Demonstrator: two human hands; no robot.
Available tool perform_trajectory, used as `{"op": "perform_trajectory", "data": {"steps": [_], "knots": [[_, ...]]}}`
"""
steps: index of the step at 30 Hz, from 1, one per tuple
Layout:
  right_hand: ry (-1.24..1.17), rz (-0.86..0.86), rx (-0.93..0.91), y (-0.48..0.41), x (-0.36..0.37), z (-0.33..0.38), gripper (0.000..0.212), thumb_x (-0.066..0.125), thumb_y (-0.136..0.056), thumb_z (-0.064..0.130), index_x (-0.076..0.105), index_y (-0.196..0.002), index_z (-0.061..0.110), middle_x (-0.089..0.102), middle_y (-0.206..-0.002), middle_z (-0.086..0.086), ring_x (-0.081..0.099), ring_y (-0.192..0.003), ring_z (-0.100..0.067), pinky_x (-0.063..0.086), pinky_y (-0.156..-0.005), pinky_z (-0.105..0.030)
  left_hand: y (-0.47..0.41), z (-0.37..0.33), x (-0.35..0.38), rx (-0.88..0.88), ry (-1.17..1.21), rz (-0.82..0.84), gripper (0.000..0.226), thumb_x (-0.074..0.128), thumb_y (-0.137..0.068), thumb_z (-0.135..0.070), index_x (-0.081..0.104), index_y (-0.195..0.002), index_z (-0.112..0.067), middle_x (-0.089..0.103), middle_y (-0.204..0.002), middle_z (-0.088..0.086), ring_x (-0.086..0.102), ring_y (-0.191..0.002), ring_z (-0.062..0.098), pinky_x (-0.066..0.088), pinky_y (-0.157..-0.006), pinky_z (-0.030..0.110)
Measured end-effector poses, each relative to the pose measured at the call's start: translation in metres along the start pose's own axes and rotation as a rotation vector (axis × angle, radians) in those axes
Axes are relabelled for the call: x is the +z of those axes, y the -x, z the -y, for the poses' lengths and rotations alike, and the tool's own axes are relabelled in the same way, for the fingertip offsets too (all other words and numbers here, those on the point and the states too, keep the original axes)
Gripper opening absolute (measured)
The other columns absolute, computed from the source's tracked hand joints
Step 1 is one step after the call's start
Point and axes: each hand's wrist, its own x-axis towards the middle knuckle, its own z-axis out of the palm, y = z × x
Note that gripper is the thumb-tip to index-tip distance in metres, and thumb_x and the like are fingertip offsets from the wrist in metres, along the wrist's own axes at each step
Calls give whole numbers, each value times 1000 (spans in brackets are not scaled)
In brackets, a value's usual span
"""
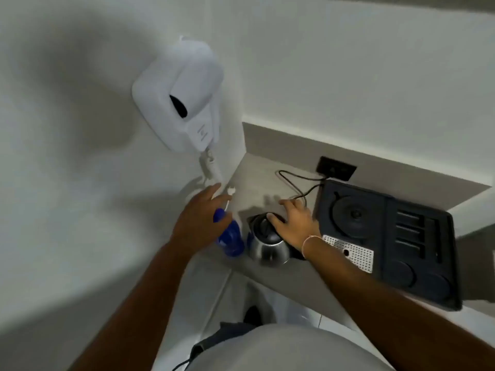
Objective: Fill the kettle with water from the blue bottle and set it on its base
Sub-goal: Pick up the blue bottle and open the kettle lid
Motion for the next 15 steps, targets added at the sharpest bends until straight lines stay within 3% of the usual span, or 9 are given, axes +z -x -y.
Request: {"op": "perform_trajectory", "data": {"steps": [2, 4, 7, 12, 15], "knots": [[9, 66, 54, -2, 6, -3, 72, 58, -93, 70, 47, -153, 32, 45, -155, -6, 49, -140, -39, 48, -110, -55, 6, 5, -3, -60, 93, 124, 53, 68, -95, -42, 62, -146, -29, 44, -166, -9, 46, -149, 16, 37, -116, 30], [0, 158, 122, 1, 13, -8, 79, 58, -90, 74, 40, -156, 34, 43, -154, -9, 49, -138, -44, 48, -111, -57, 14, 6, -6, -85, 146, 208, 62, 65, -86, -44, 58, -146, -33, 51, -155, -14, 54, -138, 13, 46, -115, 37], [15, 211, 163, 3, 19, -7, 85, 52, -85, 84, 32, -157, 42, 41, -155, -11, 50, -137, -47, 48, -111, -60, 16, 7, -11, -101, 164, 210, 61, 66, -83, -36, 60, -144, -36, 60, -139, -19, 61, -122, 11, 54, -107, 45], [213, 201, 161, 6, 7, -2, 74, 41, -85, 90, 48, -139, 40, 68, -127, -10, 66, -119, -39, 46, -91, -43, 12, 7, -16, -43, 112, 50, 46, 79, -91, -35, 67, -136, -35, 69, -131, -16, 66, -115, 12, 56, -101, 40], [271, 174, 182, 6, 10, 0, 82, 32, -76, 97, 54, -128, 38, 70, -118, -7, 67, -113, -35, 40, -99, -51, 21, 10, -19, -80, 177, -136, 46, 80, -93, -41, 66, -136, -37, 68, -125, -21, 65, -107, 5, 53, -94, 25]]}}
